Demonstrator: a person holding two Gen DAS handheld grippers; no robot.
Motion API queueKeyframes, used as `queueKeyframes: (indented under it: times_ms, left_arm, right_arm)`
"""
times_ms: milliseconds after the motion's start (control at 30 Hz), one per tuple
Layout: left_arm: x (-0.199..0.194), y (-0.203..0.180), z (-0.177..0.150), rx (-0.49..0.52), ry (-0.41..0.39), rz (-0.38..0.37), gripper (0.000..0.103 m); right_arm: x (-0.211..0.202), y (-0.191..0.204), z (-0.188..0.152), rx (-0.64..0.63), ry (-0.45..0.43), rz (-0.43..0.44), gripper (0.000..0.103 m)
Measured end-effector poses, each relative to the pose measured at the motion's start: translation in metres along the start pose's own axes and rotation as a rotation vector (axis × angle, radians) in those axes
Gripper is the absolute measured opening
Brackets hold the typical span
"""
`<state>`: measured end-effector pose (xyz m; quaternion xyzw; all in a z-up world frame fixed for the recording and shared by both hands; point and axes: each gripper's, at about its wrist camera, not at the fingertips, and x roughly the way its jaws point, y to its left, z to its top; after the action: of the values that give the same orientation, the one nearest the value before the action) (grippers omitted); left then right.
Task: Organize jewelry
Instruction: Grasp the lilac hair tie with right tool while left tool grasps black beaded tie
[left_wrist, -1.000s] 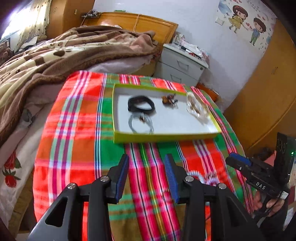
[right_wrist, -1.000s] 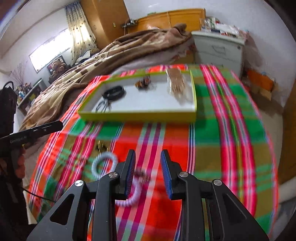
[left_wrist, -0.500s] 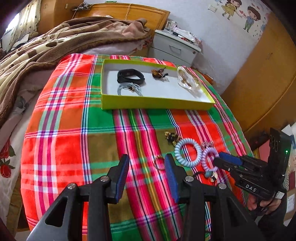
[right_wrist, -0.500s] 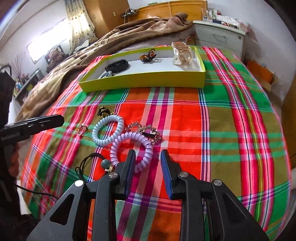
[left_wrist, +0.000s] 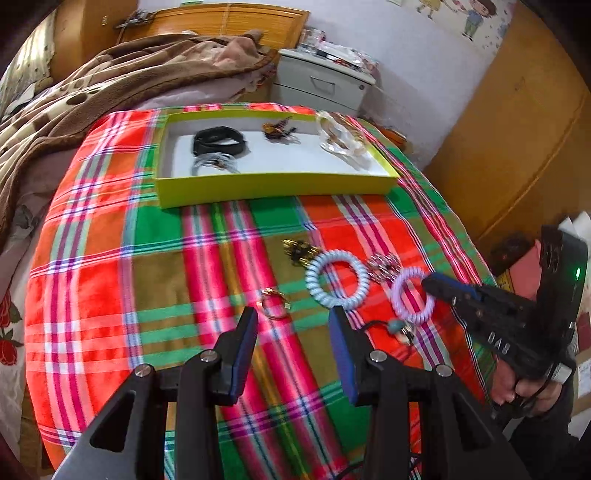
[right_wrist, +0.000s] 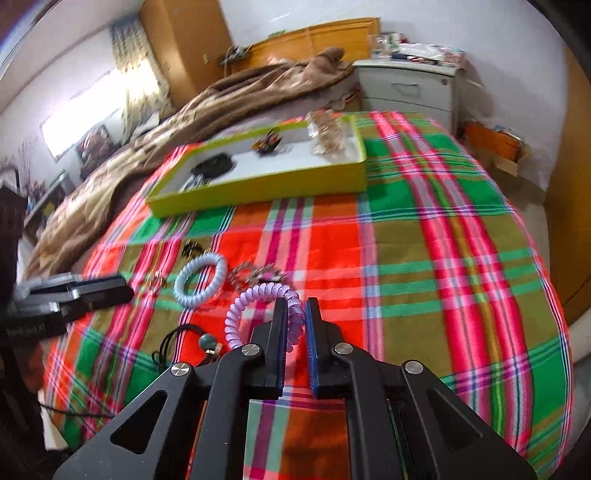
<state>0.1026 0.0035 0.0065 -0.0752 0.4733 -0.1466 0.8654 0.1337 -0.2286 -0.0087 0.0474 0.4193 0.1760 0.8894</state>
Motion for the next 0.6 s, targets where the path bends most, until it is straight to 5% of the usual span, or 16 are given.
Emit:
queueKeyframes:
  times_ms: [433, 600]
  left_arm:
    - [0.026, -0.079, -0.018, 0.262, 0.084, -0.081, 0.041]
    - [0.039, -0.094, -0.022, 0.313, 0.099, -0.033, 0.041]
  right_arm:
    - [-0.033, -0.034, -0.010, 0.140, -0.081, 0.002, 0.010]
    - [-0.034, -0.038, -0.012, 0.145, -0.086, 0.005, 0.010]
